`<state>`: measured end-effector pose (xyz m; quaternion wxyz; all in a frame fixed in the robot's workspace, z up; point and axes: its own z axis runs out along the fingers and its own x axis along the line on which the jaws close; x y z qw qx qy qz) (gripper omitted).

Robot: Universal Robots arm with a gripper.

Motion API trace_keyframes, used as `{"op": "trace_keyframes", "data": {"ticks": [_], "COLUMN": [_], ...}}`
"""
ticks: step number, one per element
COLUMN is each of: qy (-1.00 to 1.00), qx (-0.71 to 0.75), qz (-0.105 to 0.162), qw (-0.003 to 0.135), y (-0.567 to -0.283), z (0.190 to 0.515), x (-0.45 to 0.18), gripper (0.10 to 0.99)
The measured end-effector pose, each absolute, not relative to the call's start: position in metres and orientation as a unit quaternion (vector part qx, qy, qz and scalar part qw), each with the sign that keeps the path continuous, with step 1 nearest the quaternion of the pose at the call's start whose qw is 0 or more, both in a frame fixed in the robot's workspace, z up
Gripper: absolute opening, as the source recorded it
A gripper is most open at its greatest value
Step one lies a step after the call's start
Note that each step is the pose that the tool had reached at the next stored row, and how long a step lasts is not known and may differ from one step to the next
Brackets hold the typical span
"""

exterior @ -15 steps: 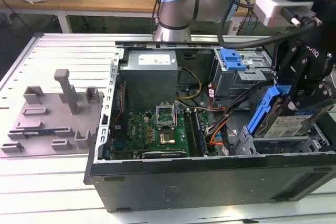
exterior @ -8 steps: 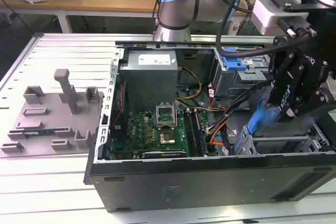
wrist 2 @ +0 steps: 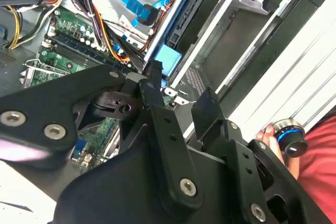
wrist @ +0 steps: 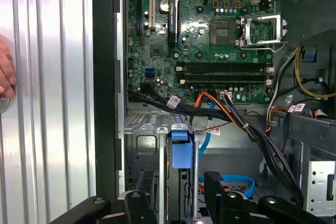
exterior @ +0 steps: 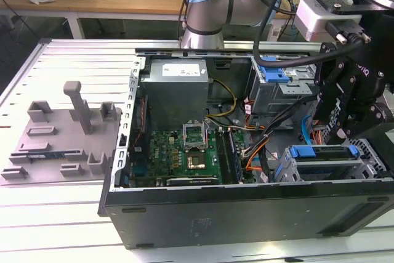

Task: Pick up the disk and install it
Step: 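Insert the disk into the insertion slot, then insert the first disk wire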

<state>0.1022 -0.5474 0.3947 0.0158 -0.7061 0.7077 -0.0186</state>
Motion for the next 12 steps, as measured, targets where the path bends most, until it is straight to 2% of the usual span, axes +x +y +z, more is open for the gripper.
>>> {"op": "trace_keyframes", "data": {"ticks": [12], "qy": [0.708], "qx": [-0.706], "qz": [-0.019], "qw": [0.015], "y": [-0.5465], "z": [0.3946], "x": [0.1022], "gripper": [0.506]}}
